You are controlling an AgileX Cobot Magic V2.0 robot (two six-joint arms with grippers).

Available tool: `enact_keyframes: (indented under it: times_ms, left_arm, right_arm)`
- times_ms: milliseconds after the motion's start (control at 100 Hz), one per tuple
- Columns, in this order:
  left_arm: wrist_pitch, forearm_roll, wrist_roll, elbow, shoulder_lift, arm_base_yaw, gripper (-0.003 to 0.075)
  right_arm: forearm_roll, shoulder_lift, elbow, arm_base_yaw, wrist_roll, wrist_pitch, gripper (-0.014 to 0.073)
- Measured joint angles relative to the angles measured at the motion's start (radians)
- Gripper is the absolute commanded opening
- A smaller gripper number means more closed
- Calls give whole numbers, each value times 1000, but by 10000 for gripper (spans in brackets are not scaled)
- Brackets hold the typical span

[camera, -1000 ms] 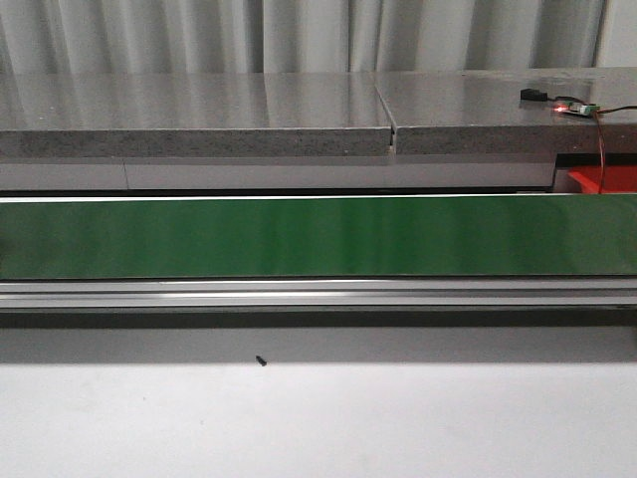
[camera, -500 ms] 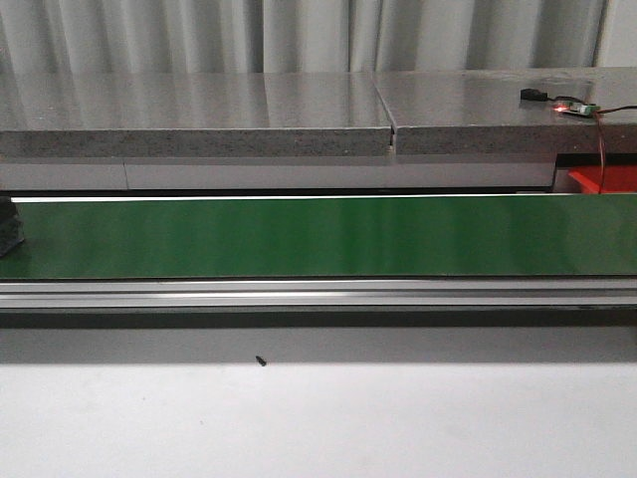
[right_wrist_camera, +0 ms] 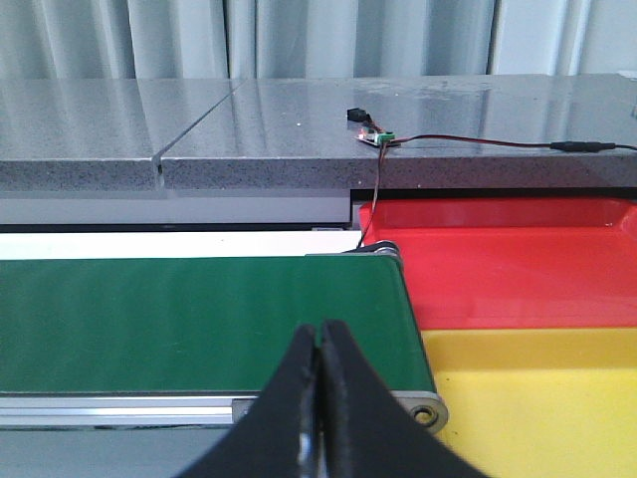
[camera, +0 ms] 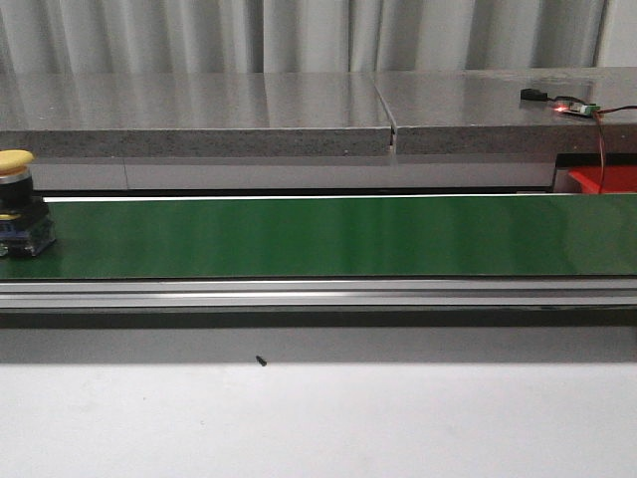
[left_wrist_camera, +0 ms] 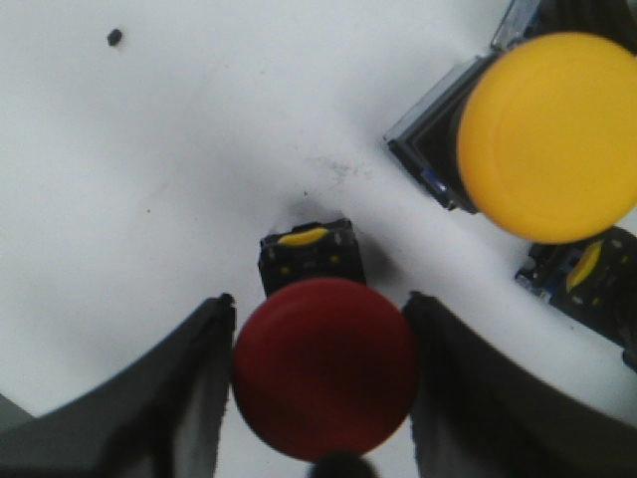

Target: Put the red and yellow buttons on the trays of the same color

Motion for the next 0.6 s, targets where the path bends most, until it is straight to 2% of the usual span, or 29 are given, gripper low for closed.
enact_keyframes:
  times_ms: [120,310,600]
  left_arm:
    - [-7,0,0,0,0,0,167]
    - [31,0,0,0,-25,0,167]
    - [76,-61,0,0,-243,0,167]
  right_arm:
    - [0,0,0,0,0,0,-67]
    - [0,0,0,0,0,0,-67]
    - [0,0,0,0,0,0,-67]
